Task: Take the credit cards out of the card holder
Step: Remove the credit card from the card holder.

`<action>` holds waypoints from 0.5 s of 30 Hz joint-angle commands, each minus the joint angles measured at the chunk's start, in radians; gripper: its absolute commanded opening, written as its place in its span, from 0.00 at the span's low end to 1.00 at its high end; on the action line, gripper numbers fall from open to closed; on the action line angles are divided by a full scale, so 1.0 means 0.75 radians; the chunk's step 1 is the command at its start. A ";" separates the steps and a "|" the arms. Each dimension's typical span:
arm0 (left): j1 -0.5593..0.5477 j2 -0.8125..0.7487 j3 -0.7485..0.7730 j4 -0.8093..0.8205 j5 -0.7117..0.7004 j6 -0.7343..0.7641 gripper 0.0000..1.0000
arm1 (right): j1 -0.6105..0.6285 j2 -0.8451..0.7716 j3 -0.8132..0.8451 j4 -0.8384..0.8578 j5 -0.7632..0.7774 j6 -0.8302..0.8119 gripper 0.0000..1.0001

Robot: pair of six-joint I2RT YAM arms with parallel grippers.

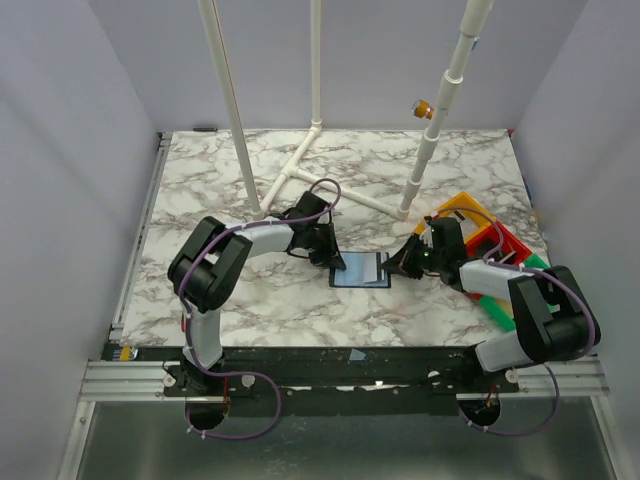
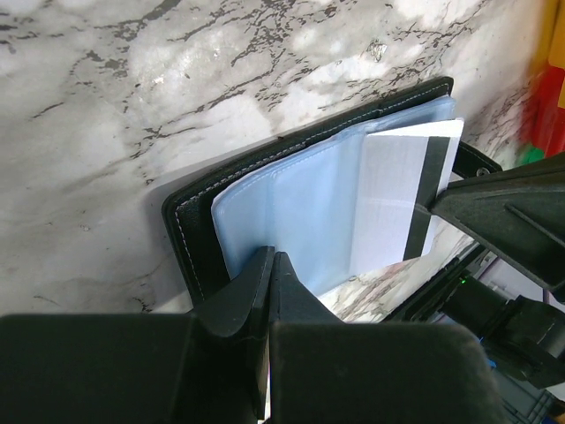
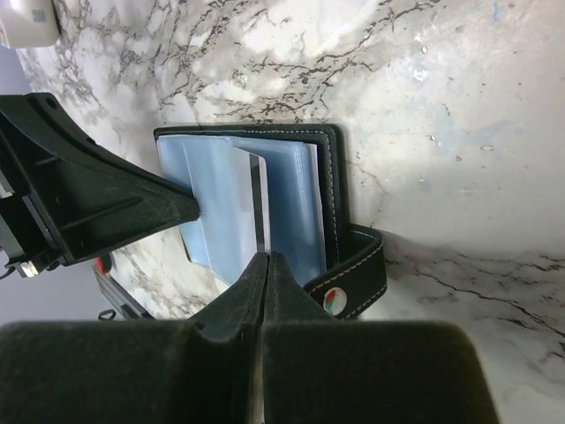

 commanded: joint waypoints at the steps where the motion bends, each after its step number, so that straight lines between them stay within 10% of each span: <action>1: 0.024 0.020 -0.053 -0.205 -0.193 0.066 0.00 | -0.010 -0.051 0.015 -0.112 0.069 -0.056 0.01; 15: 0.022 -0.158 0.060 -0.284 -0.203 0.094 0.00 | -0.009 -0.102 0.067 -0.177 0.023 -0.059 0.01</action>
